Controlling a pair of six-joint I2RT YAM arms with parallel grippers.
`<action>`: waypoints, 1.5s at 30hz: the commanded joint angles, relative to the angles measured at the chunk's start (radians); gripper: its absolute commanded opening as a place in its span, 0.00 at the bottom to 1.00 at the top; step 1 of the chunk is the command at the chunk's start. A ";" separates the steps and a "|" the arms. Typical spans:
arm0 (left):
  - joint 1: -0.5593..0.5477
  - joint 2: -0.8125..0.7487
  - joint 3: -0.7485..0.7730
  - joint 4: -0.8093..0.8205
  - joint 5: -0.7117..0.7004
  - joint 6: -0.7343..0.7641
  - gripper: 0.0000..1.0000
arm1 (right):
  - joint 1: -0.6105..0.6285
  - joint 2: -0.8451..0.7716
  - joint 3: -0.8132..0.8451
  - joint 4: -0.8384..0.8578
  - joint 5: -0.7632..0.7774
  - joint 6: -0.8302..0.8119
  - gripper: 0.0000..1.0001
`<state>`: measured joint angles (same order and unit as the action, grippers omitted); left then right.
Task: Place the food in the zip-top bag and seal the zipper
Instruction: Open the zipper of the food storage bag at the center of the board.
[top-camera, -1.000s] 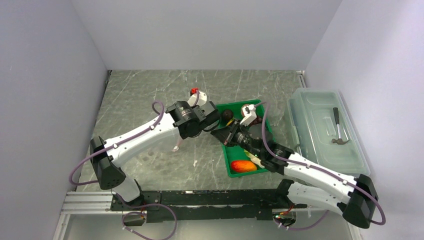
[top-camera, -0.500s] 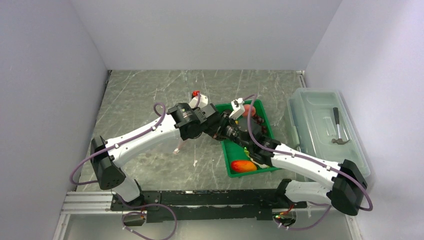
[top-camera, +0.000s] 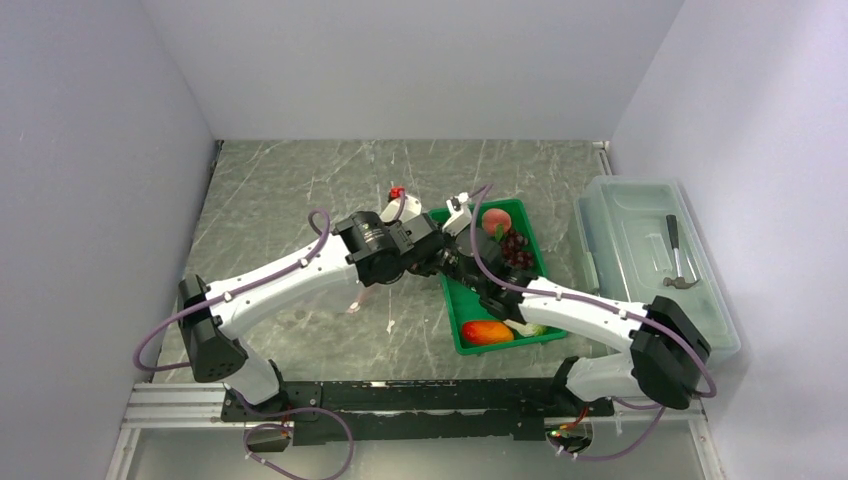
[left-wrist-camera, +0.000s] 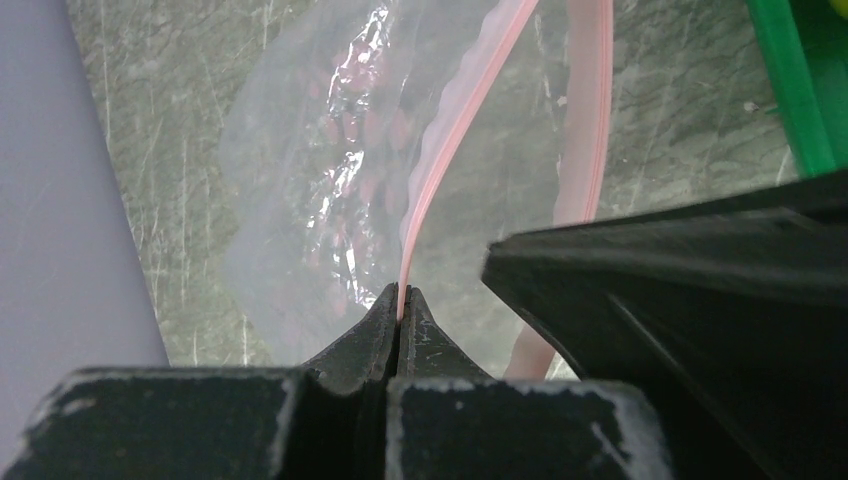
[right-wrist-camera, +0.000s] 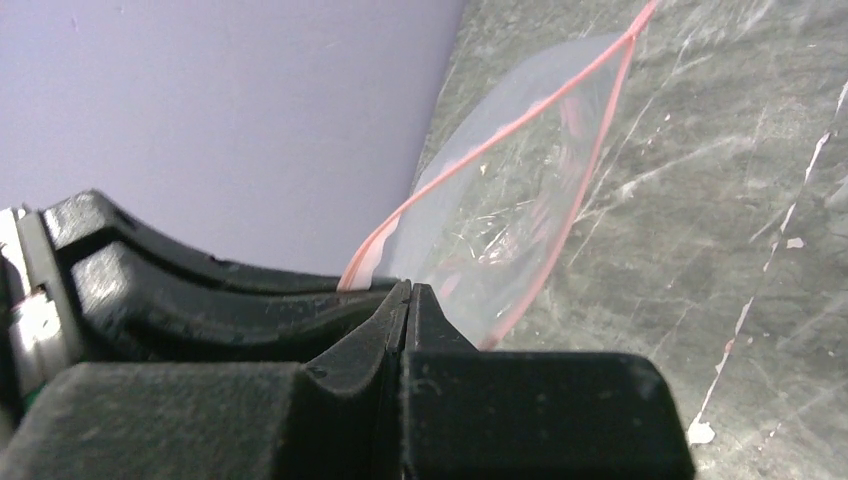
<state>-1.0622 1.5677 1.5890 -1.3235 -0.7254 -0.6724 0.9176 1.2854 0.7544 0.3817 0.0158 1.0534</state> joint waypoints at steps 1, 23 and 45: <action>-0.027 -0.041 0.039 -0.018 0.004 -0.012 0.00 | 0.003 0.036 0.062 0.097 -0.005 0.035 0.00; -0.170 -0.002 0.171 -0.111 -0.174 -0.073 0.00 | 0.074 0.148 0.044 0.045 0.068 0.120 0.98; -0.191 -0.153 0.094 -0.011 -0.274 0.023 0.00 | 0.096 0.192 0.018 0.032 0.098 0.142 1.00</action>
<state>-1.2457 1.4437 1.7012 -1.3479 -0.9134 -0.6731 1.0222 1.4487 0.7773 0.4870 0.0799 1.2087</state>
